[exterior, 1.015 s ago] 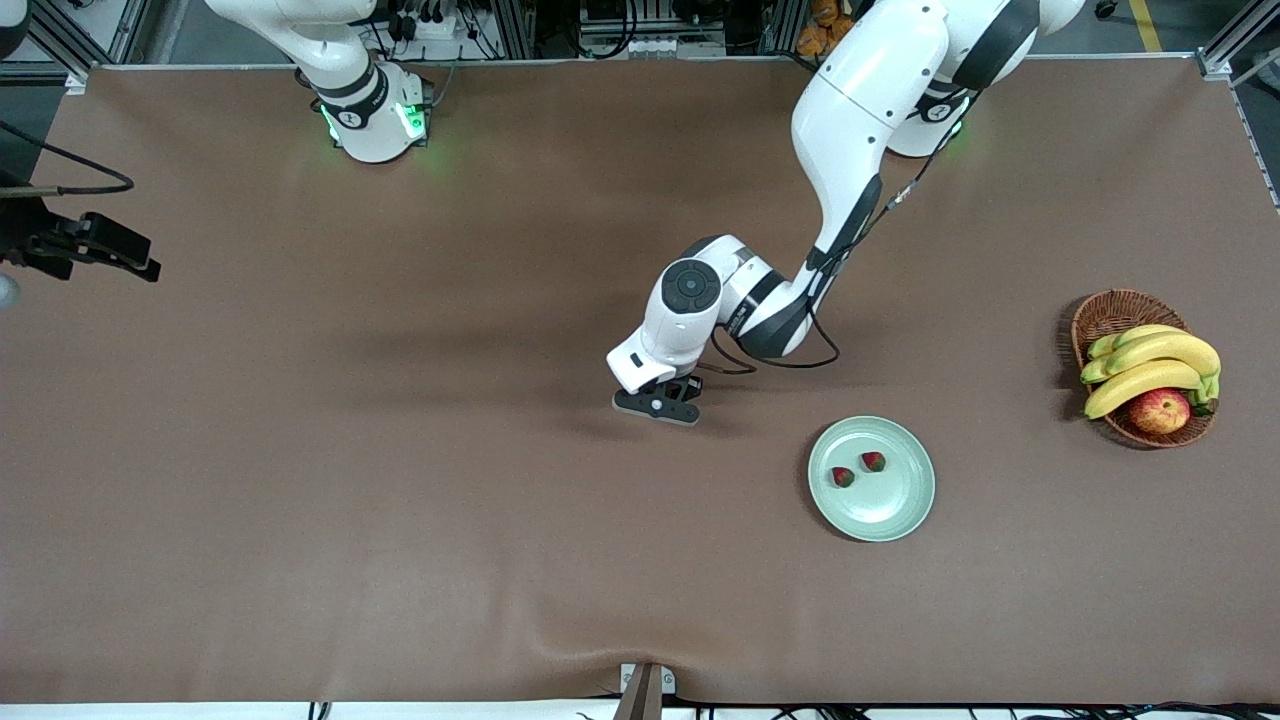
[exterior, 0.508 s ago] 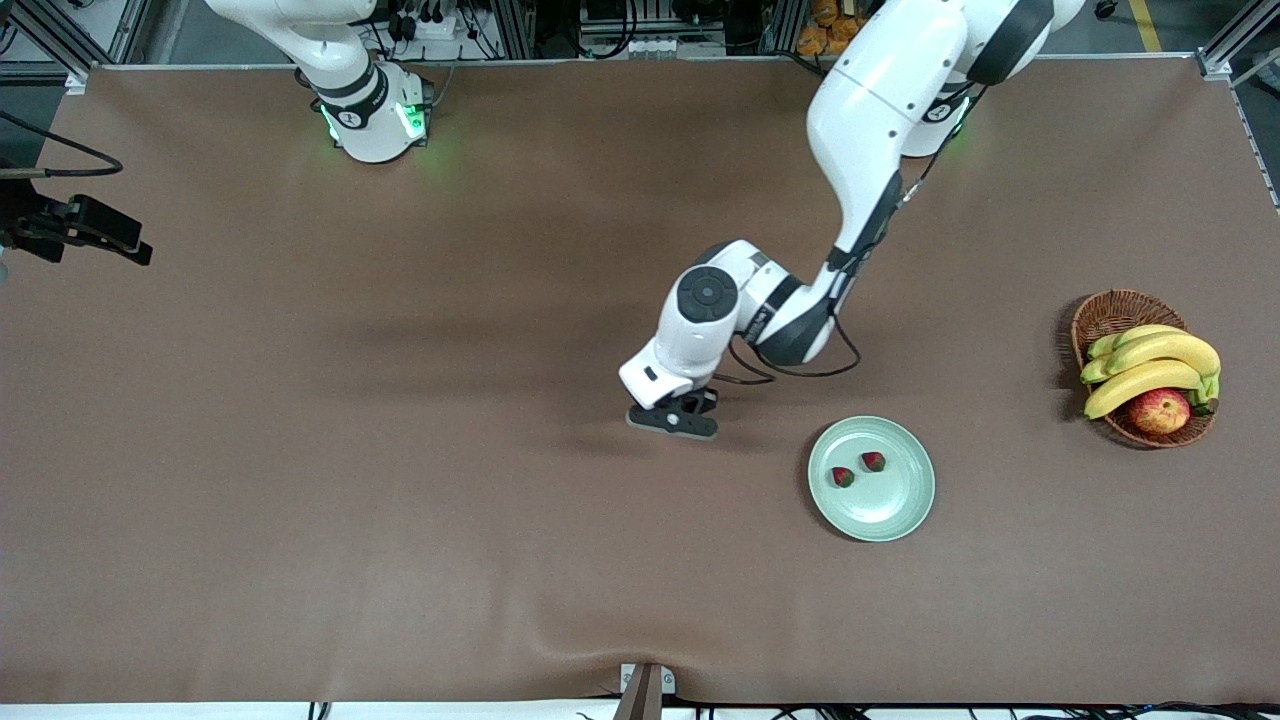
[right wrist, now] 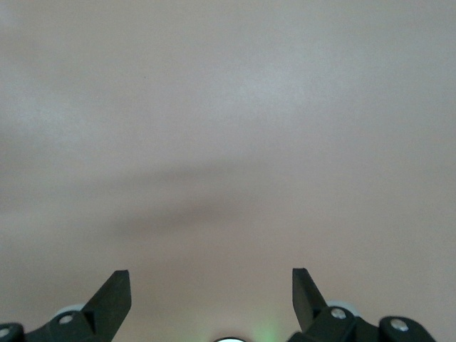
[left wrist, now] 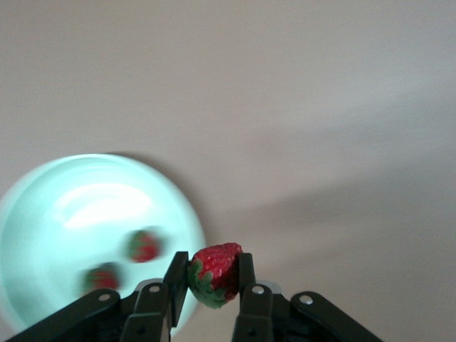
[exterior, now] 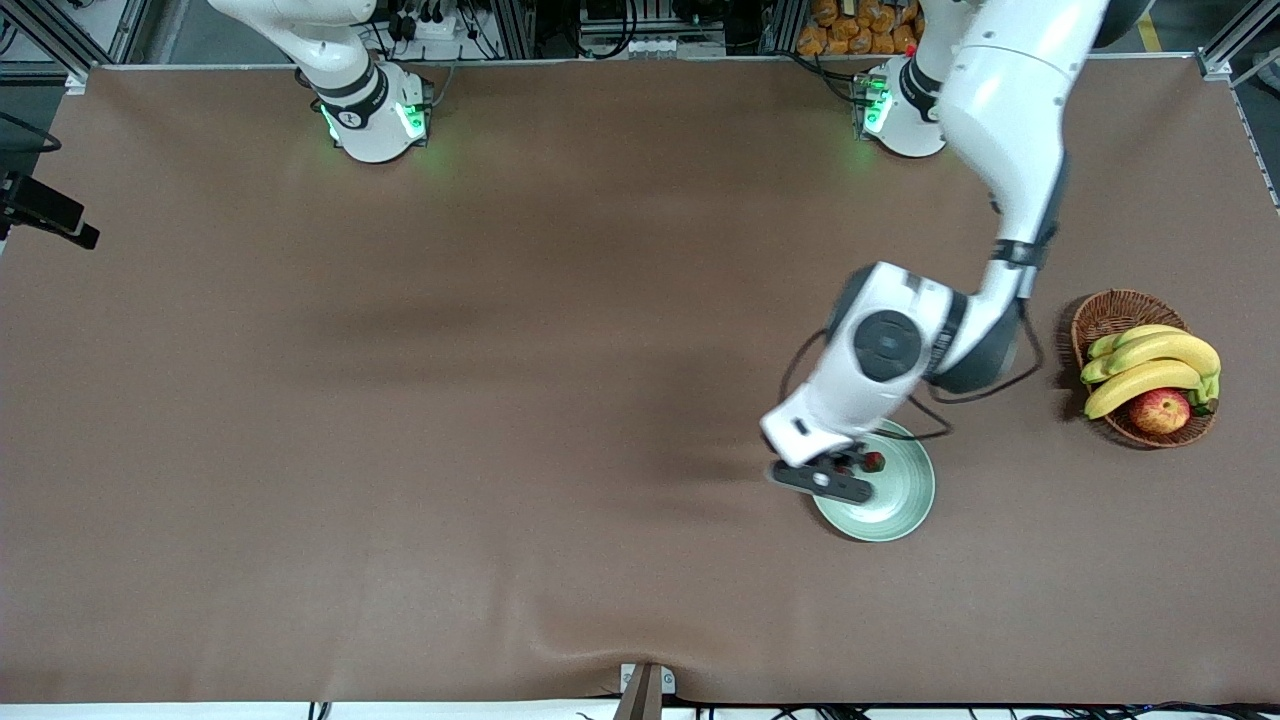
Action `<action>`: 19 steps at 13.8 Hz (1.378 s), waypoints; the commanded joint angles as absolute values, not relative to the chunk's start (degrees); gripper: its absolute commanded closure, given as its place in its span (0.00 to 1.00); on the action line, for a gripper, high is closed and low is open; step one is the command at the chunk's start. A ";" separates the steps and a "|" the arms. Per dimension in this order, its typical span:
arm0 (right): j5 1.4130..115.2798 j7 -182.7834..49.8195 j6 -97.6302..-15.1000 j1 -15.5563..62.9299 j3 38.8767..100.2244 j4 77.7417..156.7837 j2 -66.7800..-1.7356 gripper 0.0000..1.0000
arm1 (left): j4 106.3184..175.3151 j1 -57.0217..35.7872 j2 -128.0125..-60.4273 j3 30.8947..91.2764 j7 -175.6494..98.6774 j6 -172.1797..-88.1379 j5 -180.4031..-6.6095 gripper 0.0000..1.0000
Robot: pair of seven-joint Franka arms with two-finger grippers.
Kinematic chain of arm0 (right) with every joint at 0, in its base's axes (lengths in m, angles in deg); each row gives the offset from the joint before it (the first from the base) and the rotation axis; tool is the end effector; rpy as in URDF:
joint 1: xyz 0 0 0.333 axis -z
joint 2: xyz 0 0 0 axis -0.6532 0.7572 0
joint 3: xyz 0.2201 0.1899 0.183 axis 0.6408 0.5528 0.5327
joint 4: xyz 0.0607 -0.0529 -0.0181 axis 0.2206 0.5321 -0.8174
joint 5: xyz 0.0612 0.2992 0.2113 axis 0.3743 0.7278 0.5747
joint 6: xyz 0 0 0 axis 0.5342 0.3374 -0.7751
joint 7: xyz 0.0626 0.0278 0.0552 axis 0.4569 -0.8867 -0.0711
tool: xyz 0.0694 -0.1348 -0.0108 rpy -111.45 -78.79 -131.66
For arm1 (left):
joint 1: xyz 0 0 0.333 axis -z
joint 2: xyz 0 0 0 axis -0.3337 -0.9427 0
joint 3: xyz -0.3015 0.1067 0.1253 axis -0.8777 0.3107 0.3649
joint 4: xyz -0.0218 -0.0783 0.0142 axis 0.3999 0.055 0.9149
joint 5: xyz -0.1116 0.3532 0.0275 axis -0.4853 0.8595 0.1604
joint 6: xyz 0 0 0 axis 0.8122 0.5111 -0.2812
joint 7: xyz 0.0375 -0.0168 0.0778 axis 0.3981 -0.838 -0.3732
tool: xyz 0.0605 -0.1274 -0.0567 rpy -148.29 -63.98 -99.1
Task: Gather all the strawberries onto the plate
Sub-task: 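Lower the strawberry into the plate and open the left gripper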
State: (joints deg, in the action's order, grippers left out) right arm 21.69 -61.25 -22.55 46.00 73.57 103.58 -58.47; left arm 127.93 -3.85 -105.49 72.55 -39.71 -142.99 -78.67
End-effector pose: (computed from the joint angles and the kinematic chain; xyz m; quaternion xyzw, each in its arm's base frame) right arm 0.5078 -0.0584 0.6385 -0.9979 0.0593 0.0249 0.0040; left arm 0.6764 -0.2575 0.2876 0.9879 -0.1446 0.0562 0.0087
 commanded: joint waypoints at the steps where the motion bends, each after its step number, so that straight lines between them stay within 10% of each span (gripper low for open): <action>1: 21.59 -60.92 -22.13 46.59 74.47 102.79 -58.86 0.00 | 130.93 -8.14 -104.63 71.59 -34.16 -143.42 -77.04 1.00; 11: 22.03 -60.92 -22.39 45.18 74.74 102.79 -58.07 0.00 | 130.67 -12.46 -112.37 71.76 -26.24 -154.93 -76.96 0.92; 12: 22.03 -60.92 -22.31 45.27 74.74 102.79 -58.07 0.00 | 130.58 -12.37 -112.46 71.76 -26.32 -154.94 -77.04 0.80; 14: 22.20 -61.01 -22.31 45.53 74.65 102.79 -58.16 0.00 | 130.66 -12.46 -112.46 71.68 -27.29 -154.94 -77.74 0.00; 19: 22.20 -61.01 -22.22 45.18 74.74 102.79 -58.25 0.00 | 130.66 -13.69 -110.88 71.59 -26.94 -154.68 -77.84 0.00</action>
State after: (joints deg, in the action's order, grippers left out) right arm 21.76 -61.25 -22.55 45.44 74.67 103.29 -58.17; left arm 130.16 -13.00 -112.35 72.28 -26.75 -154.75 -78.66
